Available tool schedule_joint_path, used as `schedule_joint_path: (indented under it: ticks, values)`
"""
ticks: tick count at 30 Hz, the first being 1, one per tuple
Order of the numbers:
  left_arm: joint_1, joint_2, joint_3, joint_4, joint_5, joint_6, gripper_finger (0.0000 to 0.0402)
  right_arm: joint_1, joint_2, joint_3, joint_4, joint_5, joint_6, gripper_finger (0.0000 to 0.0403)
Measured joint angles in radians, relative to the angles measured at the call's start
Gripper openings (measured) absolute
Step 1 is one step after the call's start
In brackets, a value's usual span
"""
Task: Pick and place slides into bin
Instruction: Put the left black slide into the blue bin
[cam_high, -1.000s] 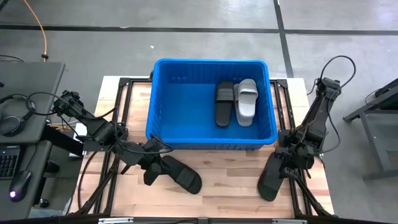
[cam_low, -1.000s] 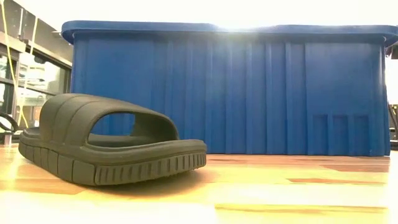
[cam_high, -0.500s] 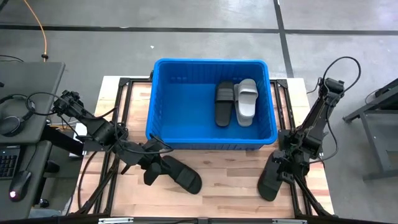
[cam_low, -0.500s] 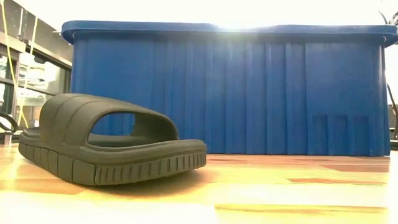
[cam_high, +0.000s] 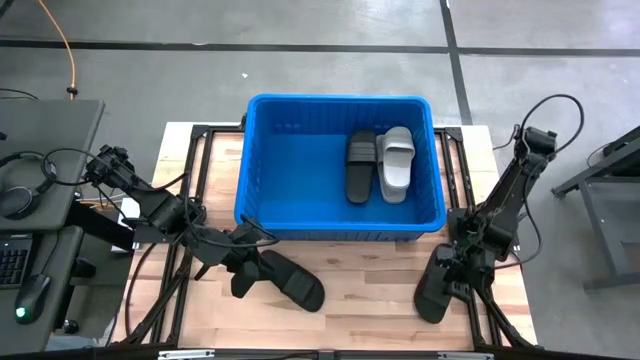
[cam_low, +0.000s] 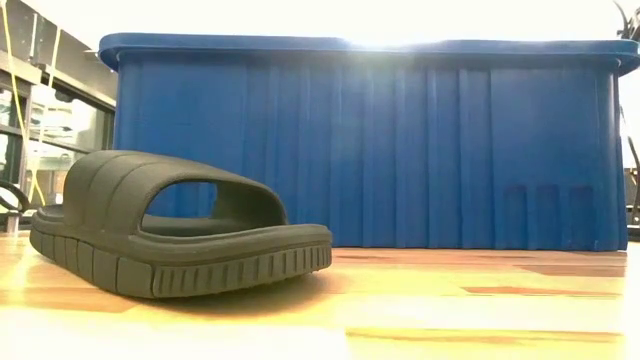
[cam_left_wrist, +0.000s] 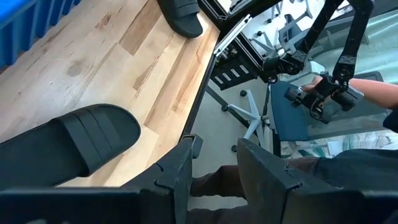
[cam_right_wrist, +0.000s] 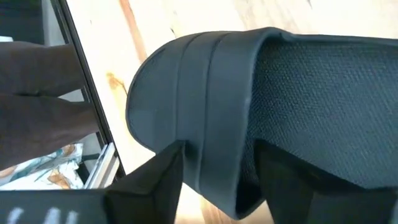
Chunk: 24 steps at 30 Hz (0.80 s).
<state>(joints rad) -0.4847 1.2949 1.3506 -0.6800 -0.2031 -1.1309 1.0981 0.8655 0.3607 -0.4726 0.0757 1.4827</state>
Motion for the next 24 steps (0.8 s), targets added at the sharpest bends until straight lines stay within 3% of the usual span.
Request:
schedule_joint_path:
  ticks: [14,18,24]
  values:
    - [0.000,0.000,0.000,-0.001,0.009,0.011,0.0117,0.000,0.020,0.000,0.140,0.027,-0.025,0.0010]
    - [0.000,0.000,0.000,-0.001,0.011,0.024,0.0117,0.000,0.000,0.019,0.155,0.055,0.013,0.0013]
    - [0.000,0.000,0.000,-0.001,0.011,0.028,0.0117,0.000,-0.036,0.139,0.211,0.230,-0.039,0.0005]
